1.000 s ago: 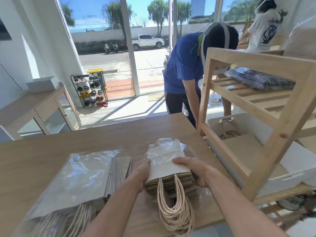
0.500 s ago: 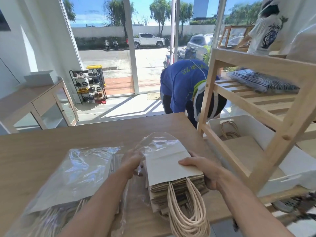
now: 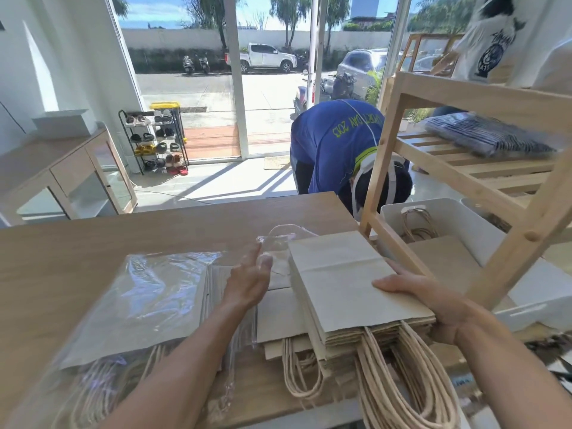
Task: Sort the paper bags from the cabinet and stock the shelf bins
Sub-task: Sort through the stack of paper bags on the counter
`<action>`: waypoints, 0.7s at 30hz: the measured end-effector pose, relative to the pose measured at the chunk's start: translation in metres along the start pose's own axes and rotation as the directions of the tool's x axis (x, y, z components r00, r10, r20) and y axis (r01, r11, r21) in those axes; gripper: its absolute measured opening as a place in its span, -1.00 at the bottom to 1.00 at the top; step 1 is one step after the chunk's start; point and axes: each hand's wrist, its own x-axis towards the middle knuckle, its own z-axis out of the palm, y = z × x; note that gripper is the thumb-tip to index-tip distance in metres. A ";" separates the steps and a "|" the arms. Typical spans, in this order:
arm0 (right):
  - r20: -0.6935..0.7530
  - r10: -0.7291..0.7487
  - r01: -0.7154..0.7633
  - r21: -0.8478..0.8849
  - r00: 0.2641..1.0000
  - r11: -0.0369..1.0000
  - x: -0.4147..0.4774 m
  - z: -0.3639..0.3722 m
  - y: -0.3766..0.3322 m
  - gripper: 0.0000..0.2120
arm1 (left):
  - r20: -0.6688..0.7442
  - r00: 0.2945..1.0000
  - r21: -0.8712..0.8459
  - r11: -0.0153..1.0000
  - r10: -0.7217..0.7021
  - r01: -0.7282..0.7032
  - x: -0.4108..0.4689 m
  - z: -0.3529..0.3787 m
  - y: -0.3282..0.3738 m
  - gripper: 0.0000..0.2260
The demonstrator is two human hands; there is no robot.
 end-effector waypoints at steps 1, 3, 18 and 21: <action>-0.009 -0.002 0.002 0.001 1.000 1.000 -0.001 0.000 -0.001 -0.26 | 0.079 0.997 0.046 0.999 0.016 -0.020 -0.001 0.002 -0.002 -0.44; -0.019 -0.002 0.002 0.001 1.000 1.000 0.001 0.003 -0.003 -0.28 | 0.210 0.978 0.181 0.983 0.005 -0.044 -0.003 0.008 -0.008 -0.23; 0.003 -0.053 0.053 0.011 0.999 0.999 0.014 0.044 -0.028 -0.48 | 0.128 0.988 -0.375 0.919 -0.081 0.124 -0.011 -0.048 -0.008 -0.65; 0.025 -0.087 0.087 0.010 0.996 0.996 0.020 0.065 -0.047 -0.50 | 0.097 0.985 -0.496 0.852 -0.139 0.169 -0.013 -0.078 -0.012 -0.68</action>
